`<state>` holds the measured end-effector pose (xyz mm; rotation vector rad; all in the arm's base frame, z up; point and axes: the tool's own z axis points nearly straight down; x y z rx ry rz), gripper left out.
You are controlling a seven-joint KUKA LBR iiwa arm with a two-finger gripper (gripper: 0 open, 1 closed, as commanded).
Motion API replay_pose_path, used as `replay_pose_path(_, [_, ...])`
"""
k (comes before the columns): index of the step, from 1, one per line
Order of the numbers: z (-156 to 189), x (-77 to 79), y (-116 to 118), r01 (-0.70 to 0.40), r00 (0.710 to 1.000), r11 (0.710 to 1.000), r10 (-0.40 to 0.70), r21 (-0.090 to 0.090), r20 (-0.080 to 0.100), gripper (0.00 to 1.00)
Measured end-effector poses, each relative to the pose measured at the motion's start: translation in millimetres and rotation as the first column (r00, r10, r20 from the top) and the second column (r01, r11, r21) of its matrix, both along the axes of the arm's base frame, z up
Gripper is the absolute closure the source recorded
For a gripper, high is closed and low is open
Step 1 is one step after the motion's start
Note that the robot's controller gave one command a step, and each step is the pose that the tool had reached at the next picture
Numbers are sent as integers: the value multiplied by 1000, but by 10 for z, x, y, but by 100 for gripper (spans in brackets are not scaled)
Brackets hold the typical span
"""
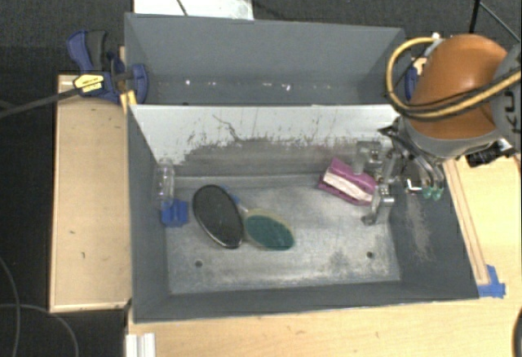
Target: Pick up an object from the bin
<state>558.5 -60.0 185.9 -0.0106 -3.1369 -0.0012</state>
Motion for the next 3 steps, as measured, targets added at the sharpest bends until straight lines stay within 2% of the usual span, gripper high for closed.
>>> replay_pose_path(1, [-1097, 369, -564, -149, 988, 989, 149, -2, 30, 0])
replay_pose_path(2, [-1077, 346, -569, -151, 988, 989, 151, -3, 18, 100])
replay_pose_path(3, [1045, 250, -598, -162, 987, 987, 162, -4, 14, 100])
